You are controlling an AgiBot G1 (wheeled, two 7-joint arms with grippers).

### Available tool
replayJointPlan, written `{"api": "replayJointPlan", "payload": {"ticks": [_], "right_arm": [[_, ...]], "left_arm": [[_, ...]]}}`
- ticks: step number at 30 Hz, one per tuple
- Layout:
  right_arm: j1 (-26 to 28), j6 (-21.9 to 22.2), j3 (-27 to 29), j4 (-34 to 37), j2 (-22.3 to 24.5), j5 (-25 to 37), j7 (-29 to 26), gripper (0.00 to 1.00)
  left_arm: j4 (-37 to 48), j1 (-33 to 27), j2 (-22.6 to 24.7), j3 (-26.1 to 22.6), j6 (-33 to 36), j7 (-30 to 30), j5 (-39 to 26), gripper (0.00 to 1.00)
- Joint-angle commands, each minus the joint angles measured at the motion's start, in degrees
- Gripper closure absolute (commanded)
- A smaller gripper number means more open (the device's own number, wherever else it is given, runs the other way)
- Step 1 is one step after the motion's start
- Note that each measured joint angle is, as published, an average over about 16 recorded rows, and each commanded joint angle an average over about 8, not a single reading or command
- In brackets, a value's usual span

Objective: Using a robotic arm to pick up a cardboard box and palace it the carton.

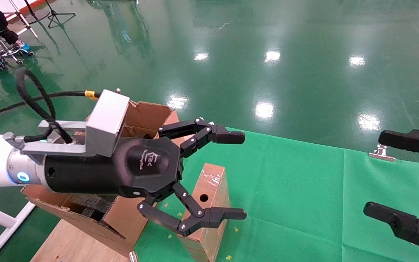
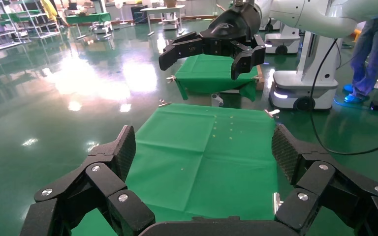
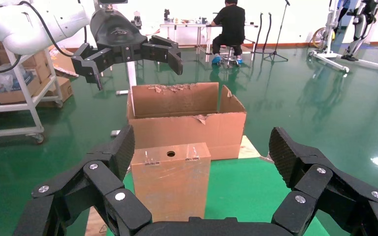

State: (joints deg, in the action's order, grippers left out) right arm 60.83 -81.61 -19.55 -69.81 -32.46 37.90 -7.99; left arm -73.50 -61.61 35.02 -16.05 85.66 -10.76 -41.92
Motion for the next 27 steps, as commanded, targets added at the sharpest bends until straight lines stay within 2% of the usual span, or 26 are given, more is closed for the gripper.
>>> {"api": "replayJointPlan", "payload": {"ticks": [1, 15, 16, 19, 23, 24, 27], "right_arm": [[0.0, 0.0, 0.0, 0.0, 0.0, 0.0, 0.0, 0.0], [0.0, 0.0, 0.0, 0.0, 0.0, 0.0, 0.0, 0.0], [0.0, 0.0, 0.0, 0.0, 0.0, 0.0, 0.0, 0.07], [0.0, 0.0, 0.0, 0.0, 0.0, 0.0, 0.0, 0.45], [0.0, 0.0, 0.0, 0.0, 0.0, 0.0, 0.0, 0.95], [0.0, 0.0, 0.0, 0.0, 0.0, 0.0, 0.0, 1.0], [0.0, 0.0, 0.0, 0.0, 0.0, 0.0, 0.0, 1.0]], "left_arm": [[0.0, 0.0, 0.0, 0.0, 0.0, 0.0, 0.0, 0.0], [0.0, 0.0, -0.01, 0.01, -0.01, 0.01, -0.01, 0.0], [0.0, 0.0, -0.05, 0.01, -0.04, 0.03, -0.06, 0.0], [-0.26, -0.21, -0.61, -0.1, -0.16, 0.08, -1.01, 0.0], [-1.79, -2.0, -2.42, -1.15, -0.52, -0.62, -5.56, 0.0], [-2.22, -2.74, -2.86, -1.6, -0.63, -1.07, -7.12, 0.0], [-3.21, -5.11, -3.6, -3.03, -1.0, -2.82, -11.44, 0.0]]}}
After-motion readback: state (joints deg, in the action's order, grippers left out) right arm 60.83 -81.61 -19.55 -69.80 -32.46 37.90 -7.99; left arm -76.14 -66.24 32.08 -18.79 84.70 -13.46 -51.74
